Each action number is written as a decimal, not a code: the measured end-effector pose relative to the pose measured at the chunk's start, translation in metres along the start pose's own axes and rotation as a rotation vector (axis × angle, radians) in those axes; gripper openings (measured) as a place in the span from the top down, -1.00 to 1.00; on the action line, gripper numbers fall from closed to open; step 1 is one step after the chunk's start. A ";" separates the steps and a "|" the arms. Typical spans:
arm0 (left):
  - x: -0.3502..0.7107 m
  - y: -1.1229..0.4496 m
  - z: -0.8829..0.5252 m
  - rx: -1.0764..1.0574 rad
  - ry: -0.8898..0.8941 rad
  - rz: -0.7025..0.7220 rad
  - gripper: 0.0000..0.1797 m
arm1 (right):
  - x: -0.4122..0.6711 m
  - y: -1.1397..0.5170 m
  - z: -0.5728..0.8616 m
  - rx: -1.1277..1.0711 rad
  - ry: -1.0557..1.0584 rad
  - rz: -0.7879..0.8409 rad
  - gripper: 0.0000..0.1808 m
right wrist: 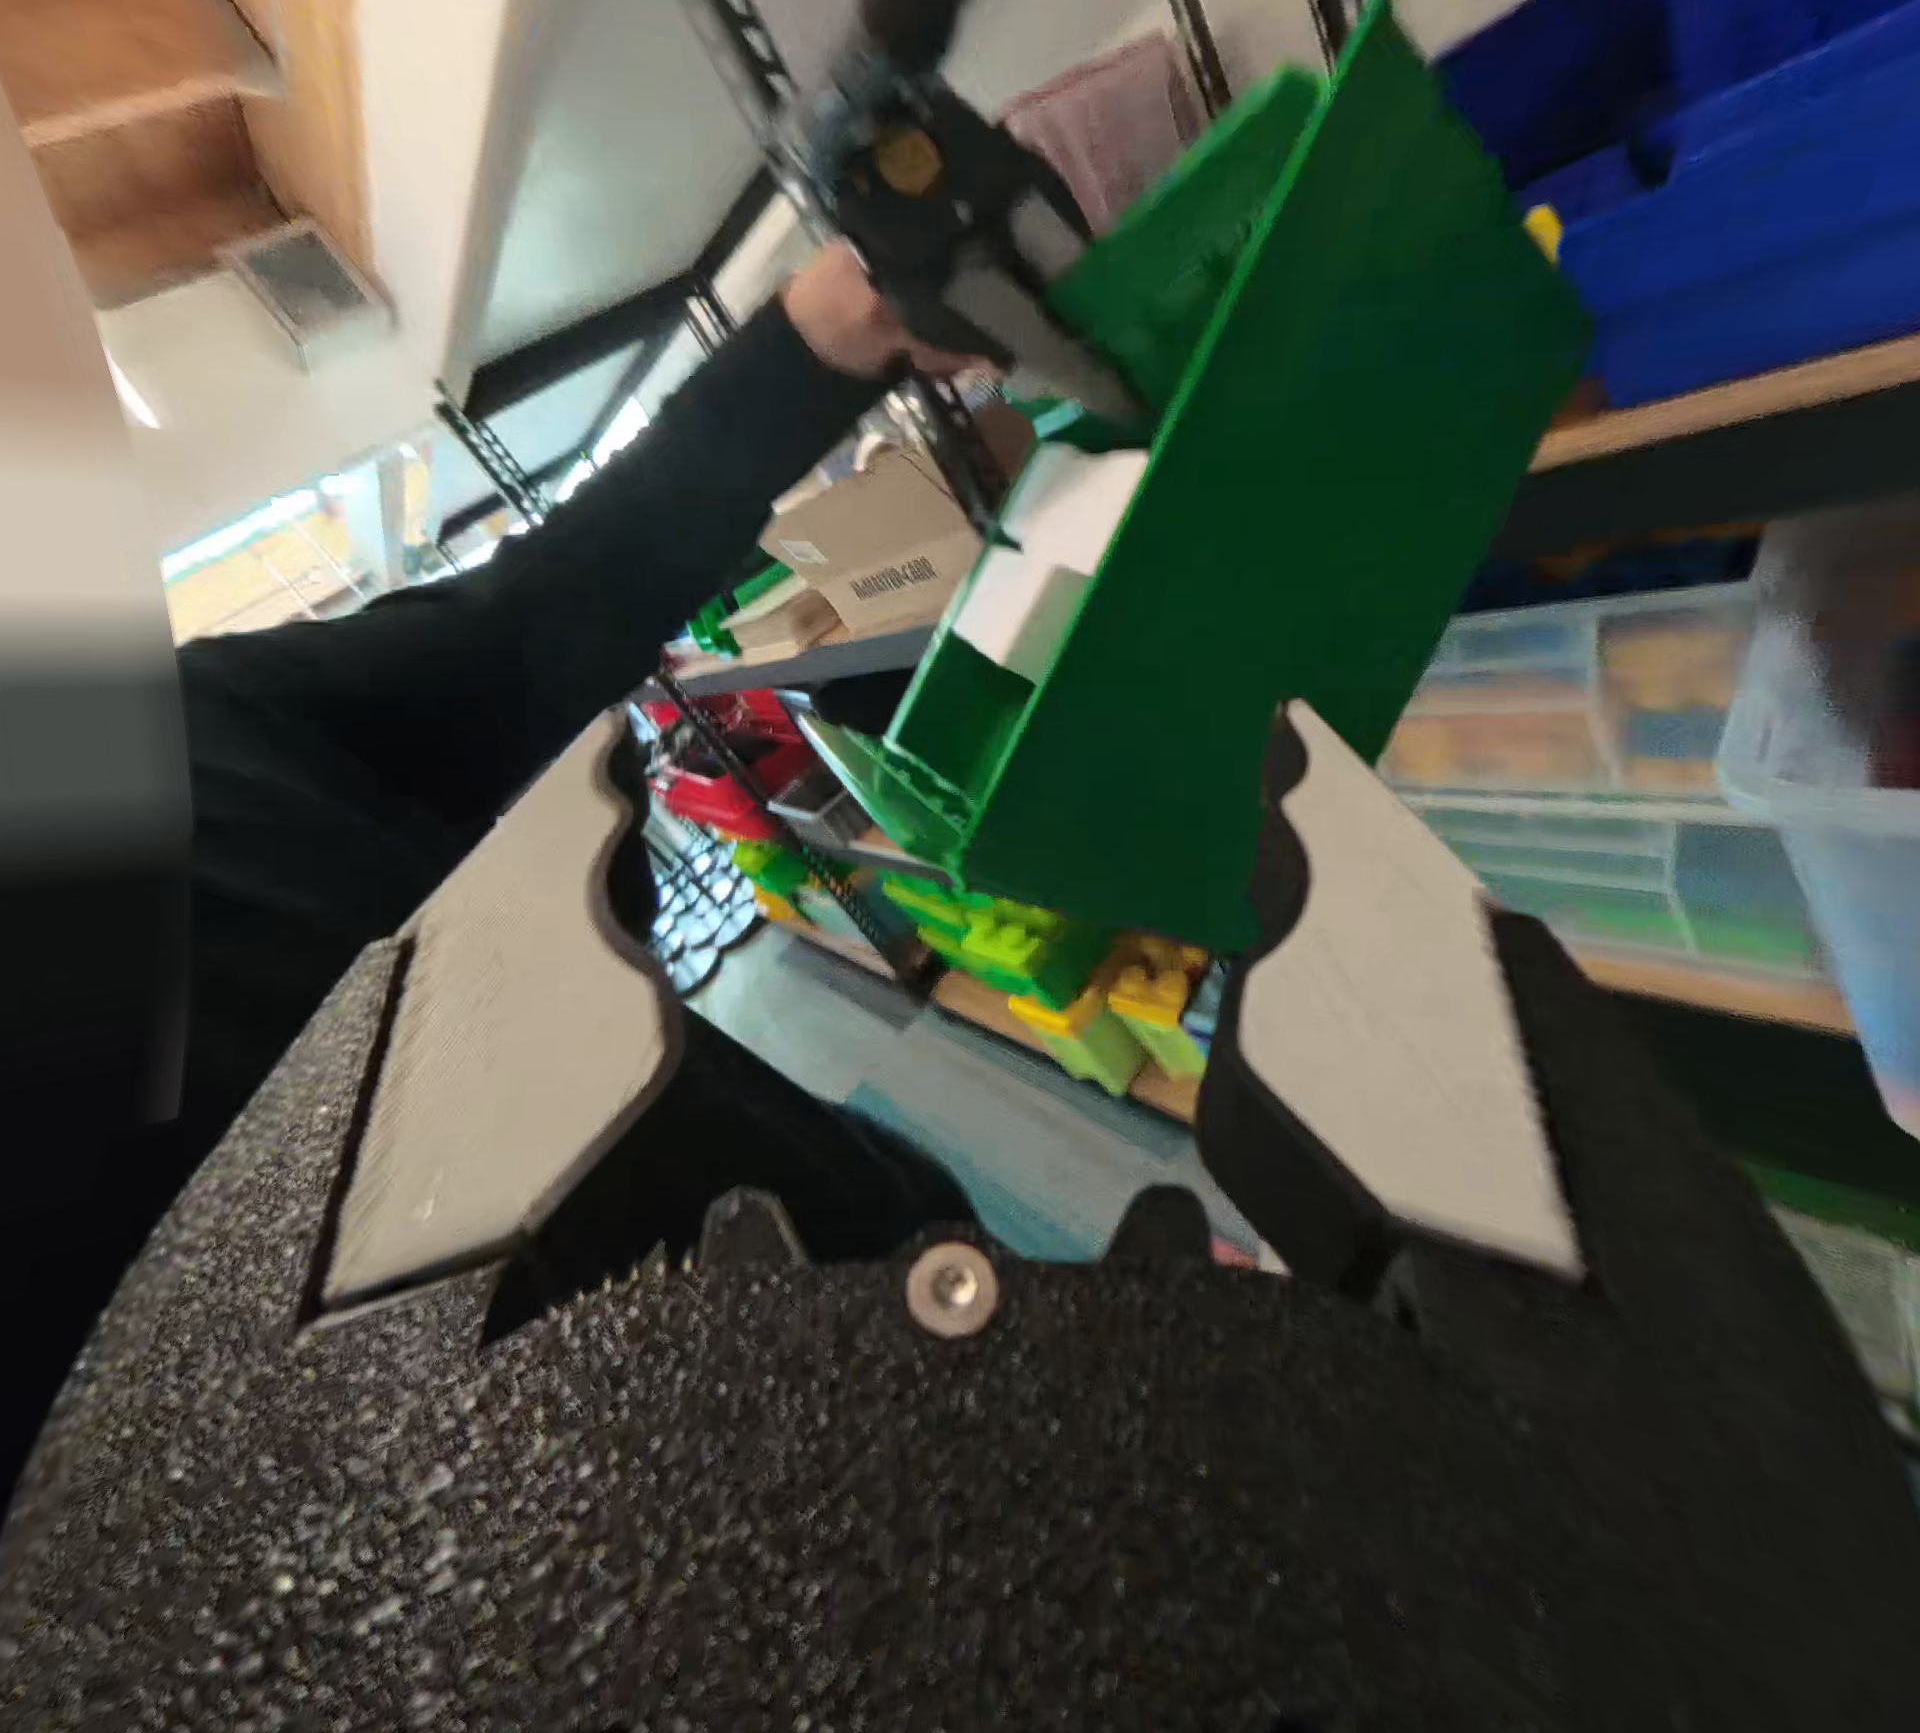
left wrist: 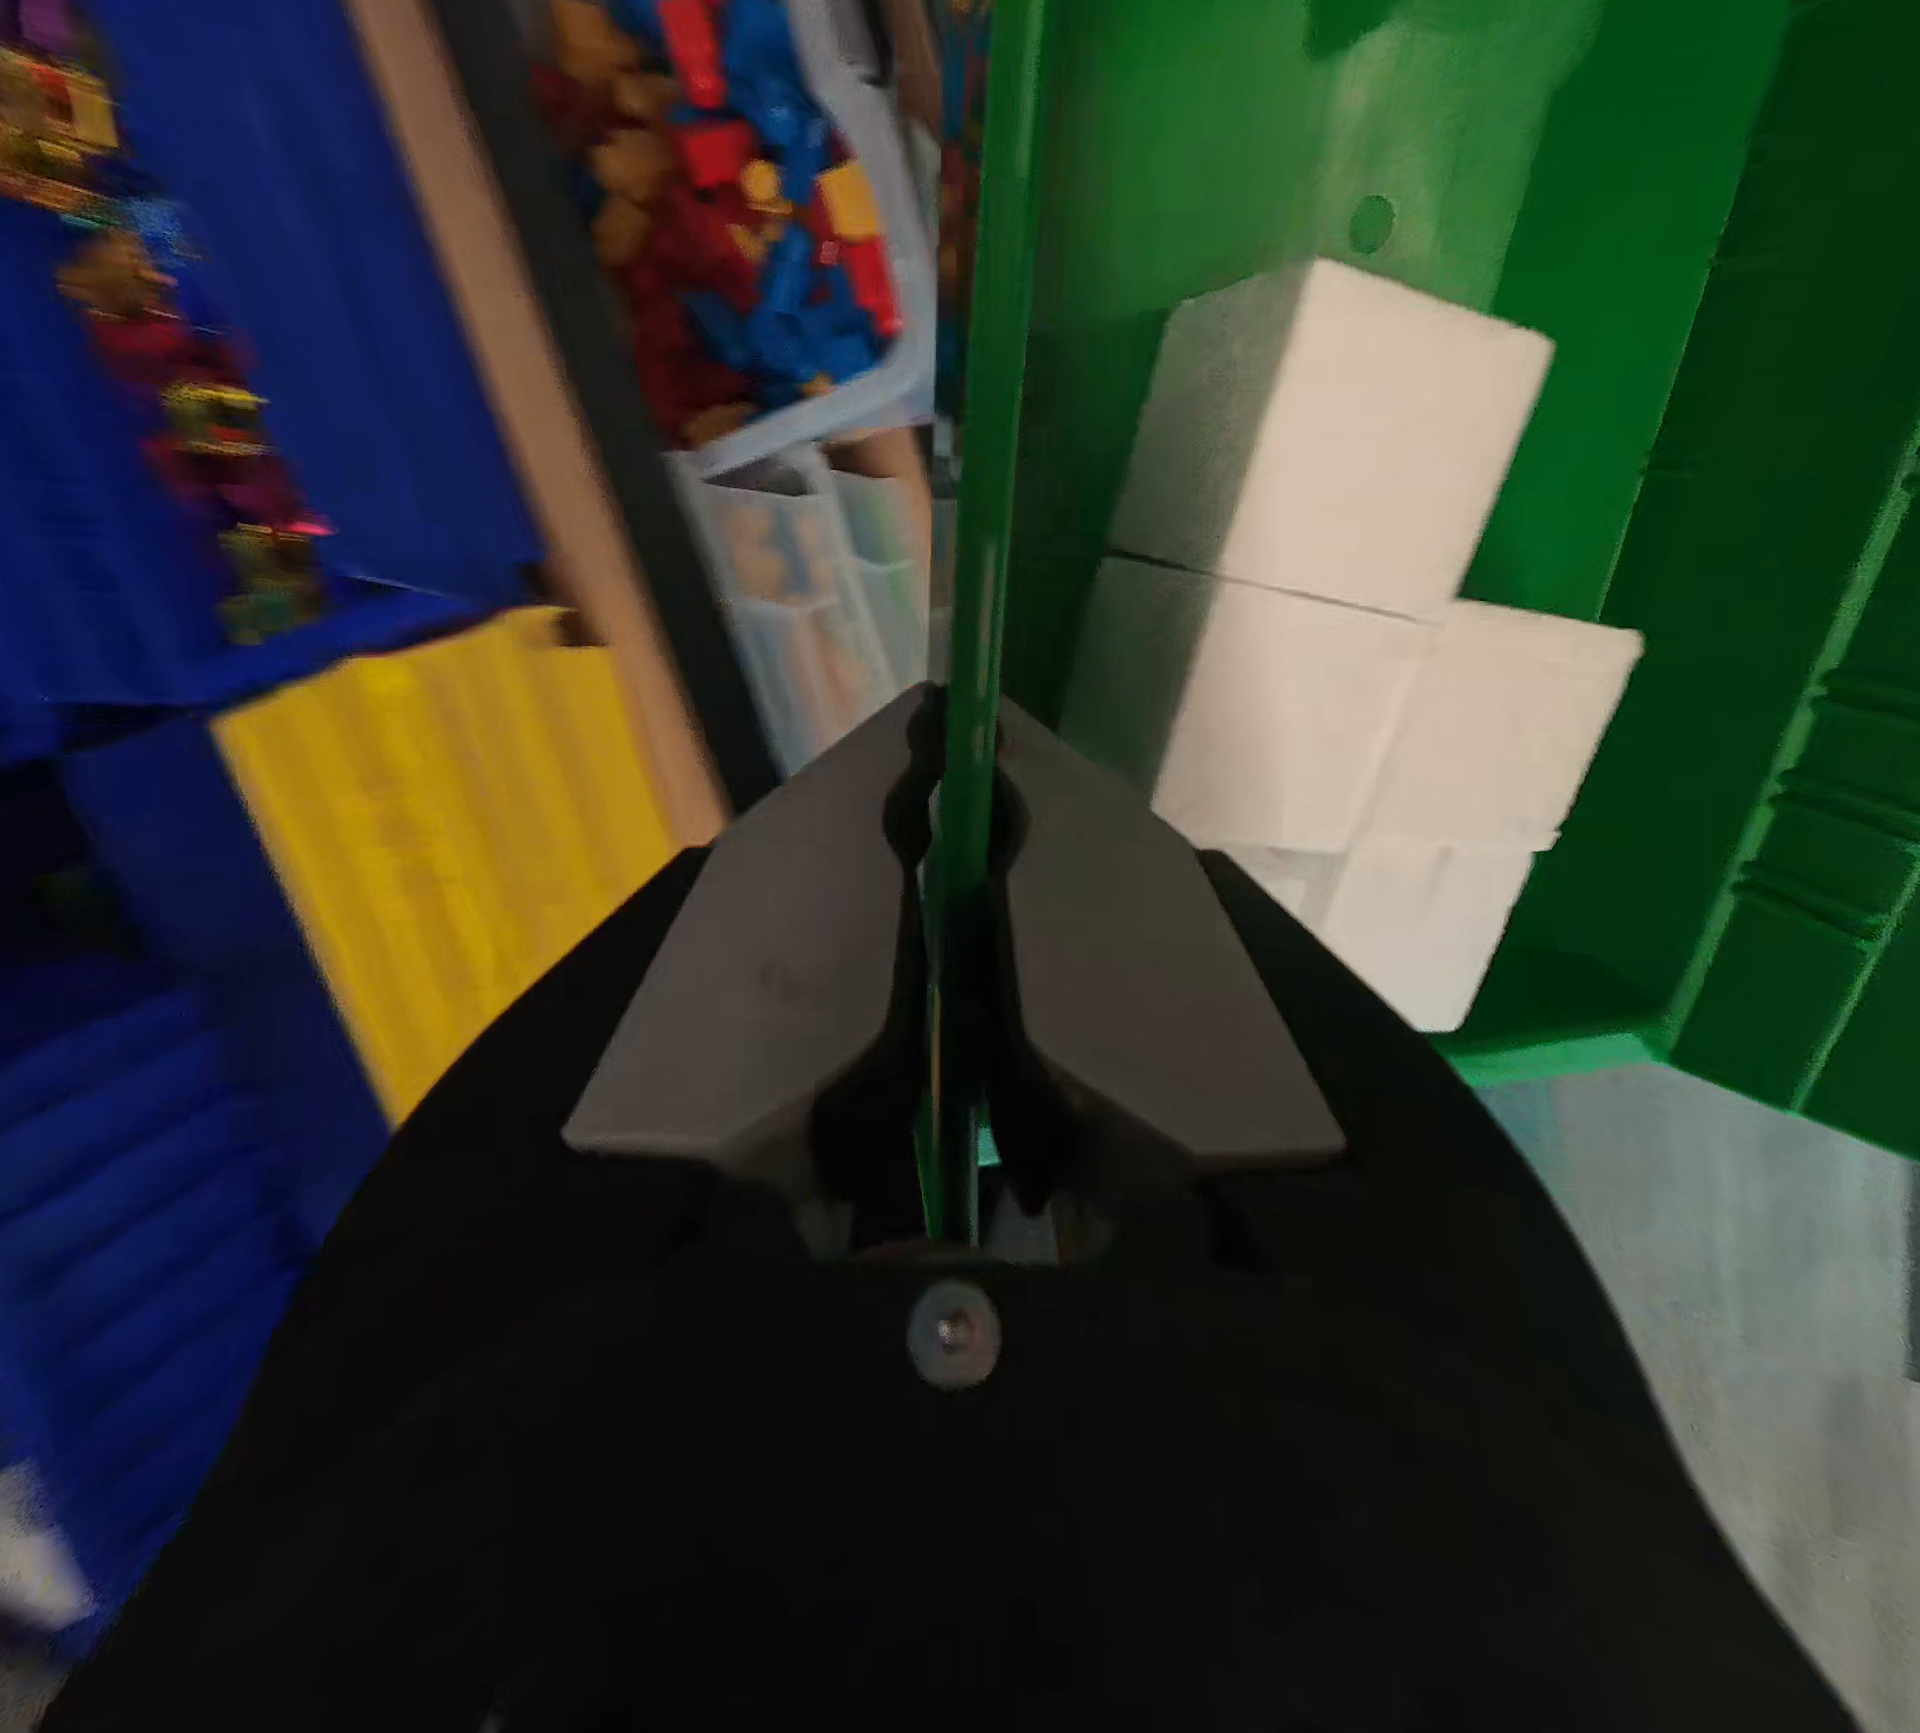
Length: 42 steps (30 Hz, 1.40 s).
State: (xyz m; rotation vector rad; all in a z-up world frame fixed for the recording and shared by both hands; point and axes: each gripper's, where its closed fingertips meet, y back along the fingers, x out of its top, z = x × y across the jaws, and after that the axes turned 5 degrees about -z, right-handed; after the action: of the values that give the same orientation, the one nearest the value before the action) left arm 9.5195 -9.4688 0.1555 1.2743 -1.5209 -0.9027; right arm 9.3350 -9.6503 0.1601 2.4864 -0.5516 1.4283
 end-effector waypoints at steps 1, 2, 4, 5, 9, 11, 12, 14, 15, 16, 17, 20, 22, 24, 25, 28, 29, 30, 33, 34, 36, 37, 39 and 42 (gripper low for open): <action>0.011 0.009 -0.025 0.027 -0.009 -0.005 0.99 | 0.017 -0.009 0.027 -0.048 -0.011 -0.054 -0.26; 0.020 0.019 -0.049 0.051 -0.019 -0.005 0.98 | 0.034 -0.017 0.054 -0.116 0.002 -0.096 -0.27; 0.034 0.039 -0.097 0.101 -0.052 -0.006 0.99 | 0.069 -0.037 0.093 -0.156 -0.001 -0.162 -0.27; 0.039 0.048 -0.118 0.118 -0.066 -0.008 0.99 | 0.084 -0.051 0.101 -0.095 -0.042 -0.192 -0.28; 0.042 0.060 -0.201 0.167 -0.095 -0.035 0.98 | 0.137 -0.114 0.132 0.129 -0.202 -0.238 -0.61; 0.030 0.055 -0.236 0.174 -0.131 -0.067 0.98 | 0.150 -0.151 0.161 0.084 -0.224 -0.287 -0.57; 0.023 0.054 -0.253 0.180 -0.167 -0.069 0.97 | 0.154 -0.169 0.172 0.082 -0.226 -0.322 -0.57; 0.014 0.055 -0.279 0.164 -0.227 -0.045 0.97 | 0.167 -0.201 0.182 0.130 -0.235 -0.372 -0.57; 0.008 0.056 -0.292 0.159 -0.253 -0.042 0.97 | 0.178 -0.216 0.189 0.144 -0.237 -0.354 -0.54; 0.001 0.056 -0.306 0.155 -0.269 -0.053 0.98 | 0.190 -0.229 0.195 0.152 -0.236 -0.330 -0.60; -0.005 0.057 -0.318 0.146 -0.287 -0.060 0.98 | 0.200 -0.242 0.199 0.170 -0.232 -0.311 -0.57; -0.014 0.062 -0.356 0.153 -0.321 -0.086 0.98 | 0.216 -0.277 0.208 0.269 -0.278 -0.295 -0.76; -0.007 0.069 -0.378 0.190 -0.337 -0.094 0.97 | 0.222 -0.297 0.211 0.352 -0.326 -0.286 -0.78; -0.005 0.072 -0.396 0.206 -0.344 -0.124 0.97 | 0.226 -0.310 0.218 0.390 -0.320 -0.296 -0.80; -0.005 0.073 -0.404 0.211 -0.339 -0.139 0.97 | 0.233 -0.313 0.221 0.410 -0.331 -0.283 -0.80; -0.010 0.079 -0.424 0.234 -0.311 -0.133 0.98 | 0.263 -0.322 0.238 0.392 -0.333 -0.182 -0.78; -0.012 0.081 -0.432 0.244 -0.292 -0.116 0.98 | 0.274 -0.326 0.244 0.366 -0.323 -0.139 -0.75; -0.014 0.084 -0.441 0.262 -0.276 -0.090 0.97 | 0.285 -0.331 0.249 0.334 -0.304 -0.104 -0.72; -0.019 0.095 -0.472 0.355 -0.209 -0.001 0.97 | 0.314 -0.347 0.261 0.229 -0.202 -0.075 -0.68; -0.024 0.098 -0.482 0.384 -0.193 0.020 0.95 | 0.324 -0.354 0.265 0.194 -0.166 -0.071 -0.67; -0.042 0.105 -0.503 0.454 -0.149 0.020 0.96 | 0.343 -0.369 0.272 0.144 -0.128 -0.075 -0.60; -0.052 0.108 -0.512 0.472 -0.112 0.016 0.96 | 0.353 -0.379 0.274 0.132 -0.132 -0.073 -0.60; -0.075 0.111 -0.530 0.515 -0.045 0.002 0.96 | 0.369 -0.399 0.278 0.102 -0.121 -0.072 -0.59; -0.100 0.116 -0.556 0.616 0.003 -0.041 0.96 | 0.390 -0.427 0.282 0.039 -0.062 -0.064 -0.60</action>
State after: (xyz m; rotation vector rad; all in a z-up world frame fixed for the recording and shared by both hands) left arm 10.0181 -9.3338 0.4128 1.7373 -1.8515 -0.4595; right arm 9.9151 -9.4501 0.3534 2.5621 -0.4554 1.3552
